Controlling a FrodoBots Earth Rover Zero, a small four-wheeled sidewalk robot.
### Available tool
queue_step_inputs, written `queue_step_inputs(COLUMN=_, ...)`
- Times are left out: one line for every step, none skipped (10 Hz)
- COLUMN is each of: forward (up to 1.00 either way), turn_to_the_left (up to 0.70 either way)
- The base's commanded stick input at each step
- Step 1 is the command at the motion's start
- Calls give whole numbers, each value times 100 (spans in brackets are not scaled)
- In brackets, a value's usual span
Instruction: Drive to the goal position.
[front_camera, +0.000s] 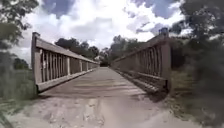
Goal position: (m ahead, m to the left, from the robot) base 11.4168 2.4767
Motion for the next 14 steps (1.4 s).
queue_step_inputs(forward=85, turn_to_the_left=14)
queue_step_inputs(forward=85, turn_to_the_left=0)
queue_step_inputs(forward=85, turn_to_the_left=0)
queue_step_inputs(forward=85, turn_to_the_left=0)
queue_step_inputs(forward=85, turn_to_the_left=0)
queue_step_inputs(forward=85, turn_to_the_left=0)
queue_step_inputs(forward=85, turn_to_the_left=0)
queue_step_inputs(forward=85, turn_to_the_left=0)
queue_step_inputs(forward=85, turn_to_the_left=0)
queue_step_inputs(forward=85, turn_to_the_left=0)
queue_step_inputs(forward=85, turn_to_the_left=0)
queue_step_inputs(forward=85, turn_to_the_left=0)
queue_step_inputs(forward=85, turn_to_the_left=0)
queue_step_inputs(forward=85, turn_to_the_left=0)
